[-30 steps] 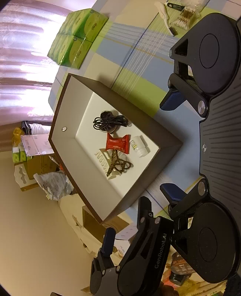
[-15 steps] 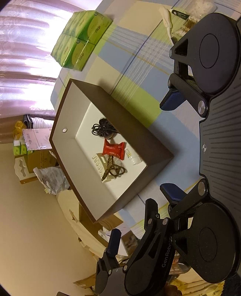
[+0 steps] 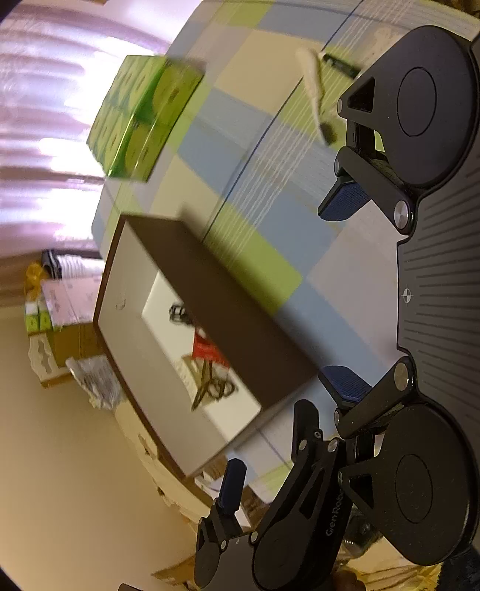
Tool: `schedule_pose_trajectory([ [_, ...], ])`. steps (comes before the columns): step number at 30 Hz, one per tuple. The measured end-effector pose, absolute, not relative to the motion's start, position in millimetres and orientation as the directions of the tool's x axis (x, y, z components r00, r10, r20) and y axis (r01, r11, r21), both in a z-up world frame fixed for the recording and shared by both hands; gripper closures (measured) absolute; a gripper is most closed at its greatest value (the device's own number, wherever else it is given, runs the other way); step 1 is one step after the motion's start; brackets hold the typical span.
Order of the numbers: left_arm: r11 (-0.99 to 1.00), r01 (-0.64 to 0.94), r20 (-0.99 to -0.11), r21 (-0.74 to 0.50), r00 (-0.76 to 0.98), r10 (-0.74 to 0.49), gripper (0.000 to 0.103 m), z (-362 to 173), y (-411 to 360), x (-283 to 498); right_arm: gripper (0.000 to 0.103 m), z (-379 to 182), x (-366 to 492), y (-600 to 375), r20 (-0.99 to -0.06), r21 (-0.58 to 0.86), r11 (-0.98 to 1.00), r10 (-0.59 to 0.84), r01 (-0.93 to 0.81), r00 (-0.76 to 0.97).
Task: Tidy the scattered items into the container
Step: 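Withdraw both tools from the box toward the cotton swabs and floss box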
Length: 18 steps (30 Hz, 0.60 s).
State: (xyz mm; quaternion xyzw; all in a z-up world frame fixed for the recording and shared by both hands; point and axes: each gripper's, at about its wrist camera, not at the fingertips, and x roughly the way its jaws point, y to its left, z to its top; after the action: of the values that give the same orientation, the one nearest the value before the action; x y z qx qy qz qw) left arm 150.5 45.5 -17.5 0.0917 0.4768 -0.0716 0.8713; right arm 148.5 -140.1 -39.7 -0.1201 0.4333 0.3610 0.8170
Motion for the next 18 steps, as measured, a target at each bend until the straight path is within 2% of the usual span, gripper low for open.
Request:
schedule_pose_trajectory([
  [7,0.957,0.276,-0.845,0.09,0.529,-0.073,0.011,-21.3,3.4,164.2,0.012,-40.4,160.7,-184.1,-0.786,0.157,0.771,0.476,-0.617,0.395],
  [18,0.904,0.421,-0.85,0.079,0.503,-0.16,0.011,-30.1,-57.2,183.6,0.012,-45.9,172.1,-255.1,-0.798,0.188,0.895,0.379,-0.404,0.469],
])
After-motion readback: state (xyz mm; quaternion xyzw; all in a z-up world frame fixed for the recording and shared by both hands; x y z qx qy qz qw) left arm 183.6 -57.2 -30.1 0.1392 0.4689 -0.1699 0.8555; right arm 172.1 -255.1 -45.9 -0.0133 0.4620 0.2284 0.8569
